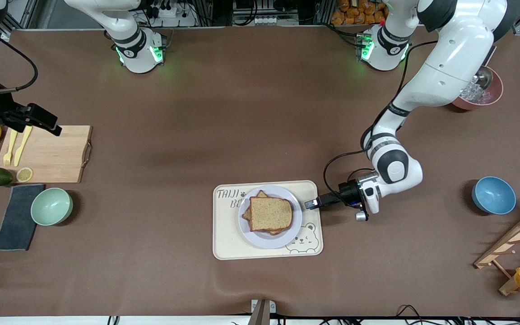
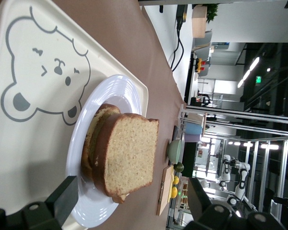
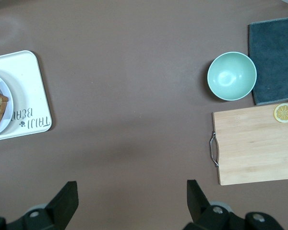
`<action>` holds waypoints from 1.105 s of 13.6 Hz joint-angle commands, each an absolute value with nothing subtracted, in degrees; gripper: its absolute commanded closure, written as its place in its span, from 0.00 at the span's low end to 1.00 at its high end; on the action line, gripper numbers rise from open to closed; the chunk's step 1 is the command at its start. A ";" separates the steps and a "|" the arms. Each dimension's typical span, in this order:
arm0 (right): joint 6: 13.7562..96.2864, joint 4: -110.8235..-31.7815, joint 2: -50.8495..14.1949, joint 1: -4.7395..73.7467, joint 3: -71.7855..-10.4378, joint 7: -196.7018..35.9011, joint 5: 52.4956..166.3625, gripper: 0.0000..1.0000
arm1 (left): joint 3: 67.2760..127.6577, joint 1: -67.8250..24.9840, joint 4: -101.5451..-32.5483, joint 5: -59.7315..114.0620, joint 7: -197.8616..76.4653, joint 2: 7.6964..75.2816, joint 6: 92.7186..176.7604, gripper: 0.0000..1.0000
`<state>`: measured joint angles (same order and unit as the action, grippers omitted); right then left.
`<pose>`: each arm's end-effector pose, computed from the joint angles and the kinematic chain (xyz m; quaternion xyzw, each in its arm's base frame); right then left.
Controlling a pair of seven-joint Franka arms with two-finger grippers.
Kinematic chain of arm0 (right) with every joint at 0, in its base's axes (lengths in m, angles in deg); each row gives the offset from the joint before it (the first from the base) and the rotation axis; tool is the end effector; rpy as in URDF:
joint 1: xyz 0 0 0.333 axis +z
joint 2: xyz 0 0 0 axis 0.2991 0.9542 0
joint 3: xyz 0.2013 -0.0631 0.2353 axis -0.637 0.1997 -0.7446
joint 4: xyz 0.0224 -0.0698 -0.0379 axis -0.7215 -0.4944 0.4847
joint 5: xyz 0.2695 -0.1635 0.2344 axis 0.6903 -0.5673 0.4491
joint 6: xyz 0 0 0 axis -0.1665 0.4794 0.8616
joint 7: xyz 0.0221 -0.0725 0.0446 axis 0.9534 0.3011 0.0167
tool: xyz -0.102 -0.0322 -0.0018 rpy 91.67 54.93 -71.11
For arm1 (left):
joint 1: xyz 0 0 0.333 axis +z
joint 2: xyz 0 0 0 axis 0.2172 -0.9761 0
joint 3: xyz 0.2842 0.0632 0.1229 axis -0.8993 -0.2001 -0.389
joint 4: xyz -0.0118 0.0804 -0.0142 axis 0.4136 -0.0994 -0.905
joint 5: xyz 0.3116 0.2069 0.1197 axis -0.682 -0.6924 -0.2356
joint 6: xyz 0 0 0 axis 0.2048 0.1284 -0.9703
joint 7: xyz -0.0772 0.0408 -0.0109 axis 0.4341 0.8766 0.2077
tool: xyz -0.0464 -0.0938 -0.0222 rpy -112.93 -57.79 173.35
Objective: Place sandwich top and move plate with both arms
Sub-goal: 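Open the left gripper and draw it back from the plate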
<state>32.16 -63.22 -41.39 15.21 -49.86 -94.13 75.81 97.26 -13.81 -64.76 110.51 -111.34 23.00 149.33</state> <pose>0.5611 0.0167 0.6183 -0.9972 0.0672 -0.0091 0.0301 0.6383 -0.2236 0.1732 0.7997 0.1335 0.0449 0.5837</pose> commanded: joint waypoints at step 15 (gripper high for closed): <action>31.34 -62.10 -40.65 15.56 -49.99 -95.19 74.78 0.00 | 95.31 -6.23 -65.51 46.76 -73.83 46.62 140.99 0.00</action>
<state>32.14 -63.22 -41.30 15.22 -49.86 -94.13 75.81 95.41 -8.20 -64.31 51.26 -74.63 42.85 144.31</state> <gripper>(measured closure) 0.000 0.000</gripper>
